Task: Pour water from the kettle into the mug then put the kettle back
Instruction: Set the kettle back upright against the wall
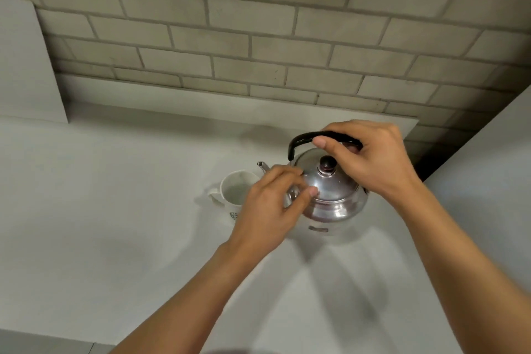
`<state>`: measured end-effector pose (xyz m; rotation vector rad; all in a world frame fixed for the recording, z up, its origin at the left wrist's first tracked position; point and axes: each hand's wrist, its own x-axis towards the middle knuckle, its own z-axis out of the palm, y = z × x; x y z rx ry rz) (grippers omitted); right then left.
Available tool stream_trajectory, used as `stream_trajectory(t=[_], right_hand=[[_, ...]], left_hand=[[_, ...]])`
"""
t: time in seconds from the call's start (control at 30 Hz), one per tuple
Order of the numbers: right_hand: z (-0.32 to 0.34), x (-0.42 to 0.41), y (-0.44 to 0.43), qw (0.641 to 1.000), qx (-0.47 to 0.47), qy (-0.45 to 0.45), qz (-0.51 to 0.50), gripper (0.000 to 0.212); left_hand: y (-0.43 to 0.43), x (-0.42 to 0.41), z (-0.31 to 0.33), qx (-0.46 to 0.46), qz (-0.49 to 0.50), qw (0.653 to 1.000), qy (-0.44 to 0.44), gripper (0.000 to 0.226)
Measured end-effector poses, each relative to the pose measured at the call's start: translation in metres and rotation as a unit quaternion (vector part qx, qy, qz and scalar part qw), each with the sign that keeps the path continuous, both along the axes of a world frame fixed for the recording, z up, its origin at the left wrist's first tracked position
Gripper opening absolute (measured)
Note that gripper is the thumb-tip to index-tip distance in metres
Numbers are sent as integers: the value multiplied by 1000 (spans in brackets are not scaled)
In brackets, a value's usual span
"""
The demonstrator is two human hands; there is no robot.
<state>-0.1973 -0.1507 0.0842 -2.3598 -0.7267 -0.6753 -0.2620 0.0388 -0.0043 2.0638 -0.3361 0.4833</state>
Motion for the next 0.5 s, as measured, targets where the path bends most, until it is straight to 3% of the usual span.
stream_trajectory(t=[0.13,0.27,0.5], right_hand=[[-19,-6,-16,996,84,-21,-22,19],[-36,-8,-24,992,115,-27,-33,16],[-49,4,-32,992,125,17,-25,19]], left_hand=[[3,17,16,-28,71,997,-11,18],[-5,35,27,19,-31,997,63,48],[-17,52,24,40,-25,999,25,33]])
